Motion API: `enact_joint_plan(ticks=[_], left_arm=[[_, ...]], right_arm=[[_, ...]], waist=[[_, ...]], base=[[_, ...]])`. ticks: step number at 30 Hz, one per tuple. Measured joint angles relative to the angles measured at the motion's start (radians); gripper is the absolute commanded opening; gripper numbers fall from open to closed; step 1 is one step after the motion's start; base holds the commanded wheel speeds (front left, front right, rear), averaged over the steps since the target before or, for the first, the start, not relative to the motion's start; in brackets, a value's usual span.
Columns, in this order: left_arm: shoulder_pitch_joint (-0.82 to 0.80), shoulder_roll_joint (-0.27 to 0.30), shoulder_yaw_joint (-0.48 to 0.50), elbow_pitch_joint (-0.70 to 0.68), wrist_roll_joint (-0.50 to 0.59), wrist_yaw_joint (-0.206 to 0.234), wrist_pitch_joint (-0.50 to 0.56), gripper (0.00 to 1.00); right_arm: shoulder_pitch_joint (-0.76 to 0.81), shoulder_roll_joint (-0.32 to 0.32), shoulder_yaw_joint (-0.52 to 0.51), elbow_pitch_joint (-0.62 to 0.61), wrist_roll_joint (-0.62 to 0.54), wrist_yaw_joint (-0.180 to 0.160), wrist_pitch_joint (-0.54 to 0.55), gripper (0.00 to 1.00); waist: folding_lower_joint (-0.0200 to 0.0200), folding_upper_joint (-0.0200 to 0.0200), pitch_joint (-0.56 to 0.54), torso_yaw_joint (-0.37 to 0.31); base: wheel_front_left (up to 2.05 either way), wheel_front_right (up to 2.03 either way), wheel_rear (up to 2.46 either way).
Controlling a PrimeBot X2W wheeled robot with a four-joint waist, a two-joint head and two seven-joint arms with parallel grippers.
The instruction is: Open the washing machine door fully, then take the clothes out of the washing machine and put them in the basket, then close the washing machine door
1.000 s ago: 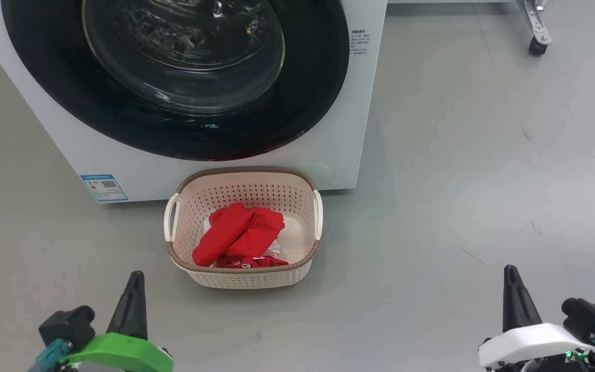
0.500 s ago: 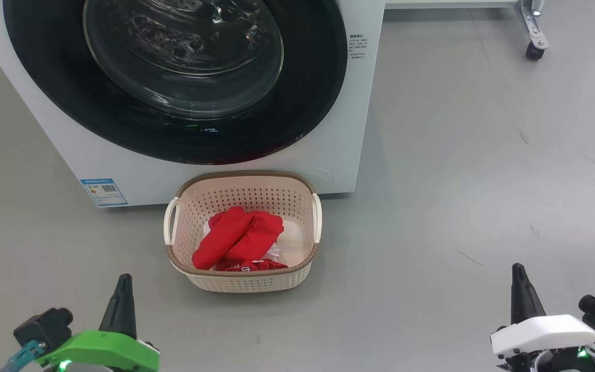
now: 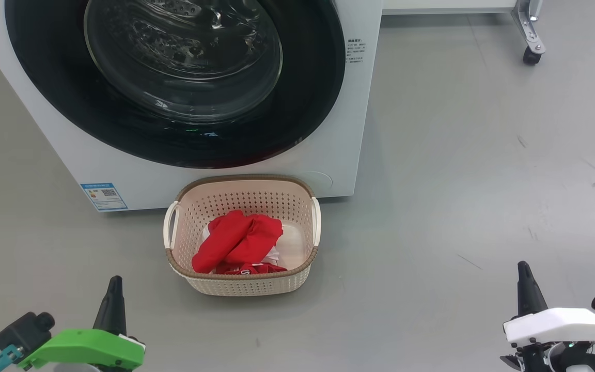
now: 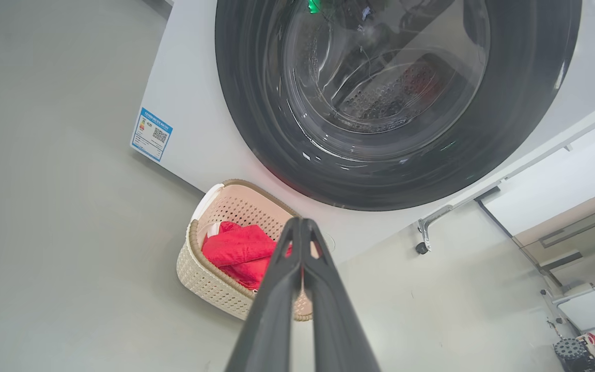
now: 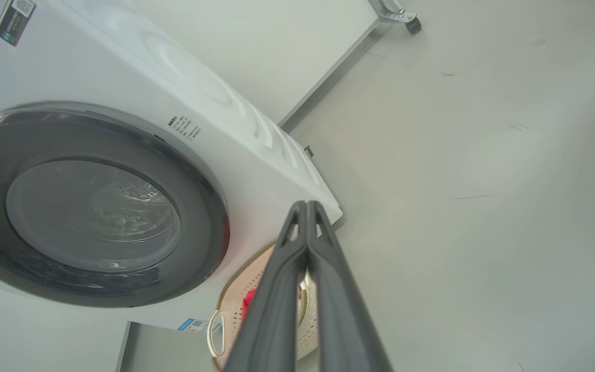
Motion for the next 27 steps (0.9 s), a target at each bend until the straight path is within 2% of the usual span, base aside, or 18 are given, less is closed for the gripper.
enact_joint_plan(ticks=[27], left_arm=[[-0.018,0.000,0.068,0.003,-0.357,-0.016,0.092,0.00]], right_arm=[[-0.060,-0.013,-0.050,0.044,0.380,0.038,0.082,0.00]], waist=[[0.0000,0.0000,-0.024,-0.006]], base=[[0.00,0.00,0.00]])
